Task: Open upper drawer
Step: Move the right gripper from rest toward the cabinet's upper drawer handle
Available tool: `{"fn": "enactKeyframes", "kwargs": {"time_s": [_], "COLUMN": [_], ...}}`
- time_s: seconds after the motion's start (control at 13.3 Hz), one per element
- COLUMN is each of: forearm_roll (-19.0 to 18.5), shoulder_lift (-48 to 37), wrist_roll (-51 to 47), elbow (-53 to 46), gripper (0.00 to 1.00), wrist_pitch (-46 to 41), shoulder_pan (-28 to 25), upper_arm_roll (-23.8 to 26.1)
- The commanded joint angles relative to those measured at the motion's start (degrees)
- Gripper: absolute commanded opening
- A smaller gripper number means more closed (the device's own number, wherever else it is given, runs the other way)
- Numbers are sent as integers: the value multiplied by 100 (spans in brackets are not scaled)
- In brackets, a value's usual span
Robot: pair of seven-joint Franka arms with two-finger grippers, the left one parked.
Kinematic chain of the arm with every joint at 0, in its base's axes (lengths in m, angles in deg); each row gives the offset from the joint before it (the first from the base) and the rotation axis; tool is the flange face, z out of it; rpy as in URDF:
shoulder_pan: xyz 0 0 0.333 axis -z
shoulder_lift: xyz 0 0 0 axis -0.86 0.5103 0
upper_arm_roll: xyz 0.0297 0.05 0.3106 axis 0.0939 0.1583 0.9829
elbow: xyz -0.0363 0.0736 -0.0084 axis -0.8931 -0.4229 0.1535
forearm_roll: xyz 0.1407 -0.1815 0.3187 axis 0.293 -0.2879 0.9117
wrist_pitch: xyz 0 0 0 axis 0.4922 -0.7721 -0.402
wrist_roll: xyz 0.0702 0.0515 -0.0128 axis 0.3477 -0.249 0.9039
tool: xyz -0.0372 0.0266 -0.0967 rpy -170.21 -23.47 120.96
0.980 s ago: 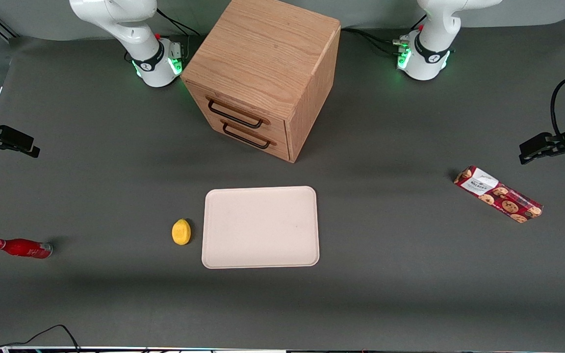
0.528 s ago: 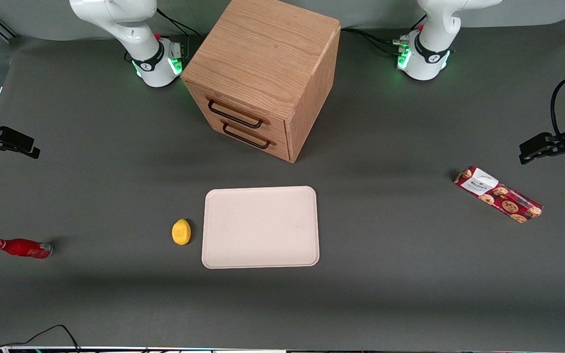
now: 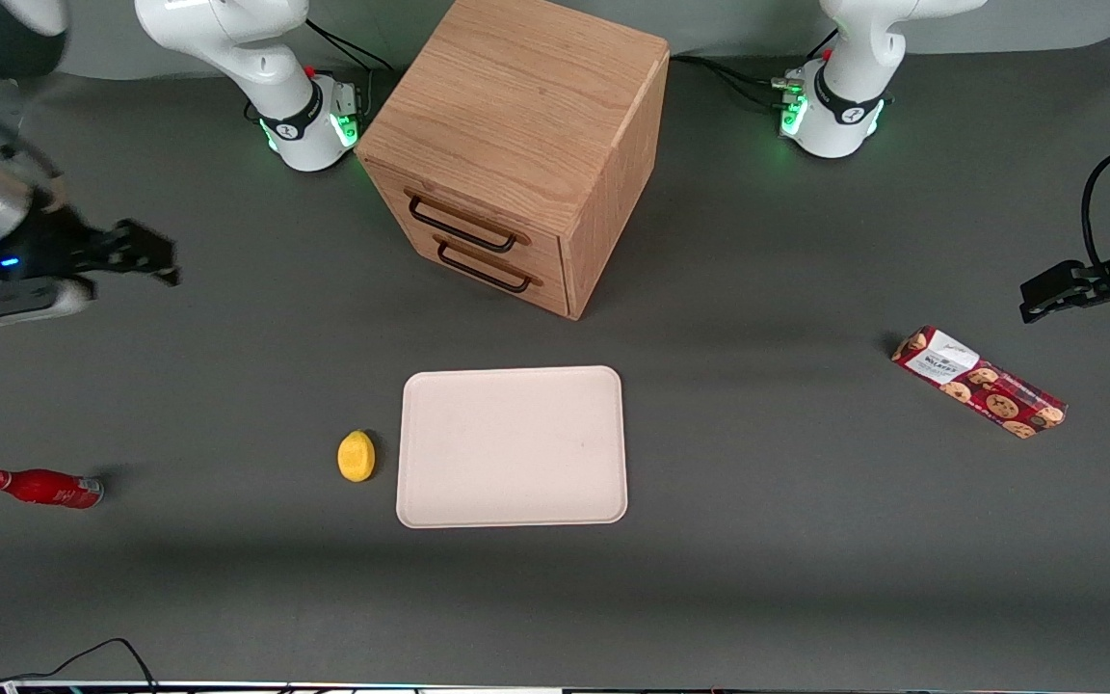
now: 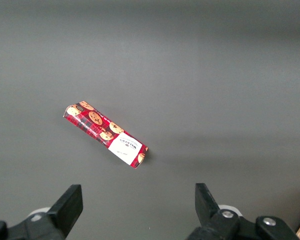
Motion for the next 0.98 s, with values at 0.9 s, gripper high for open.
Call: {"fn": "enactKeyframes", "kwargs": {"time_s": [0.9], "forearm_roll": [1185], "shoulder_lift": [462], "wrist_roll": [79], "elbow": [-180], "gripper": [100], "wrist_pitch": [-319], "shoulder_pan": [-3109], "upper_arm_roll": [-1153]}}
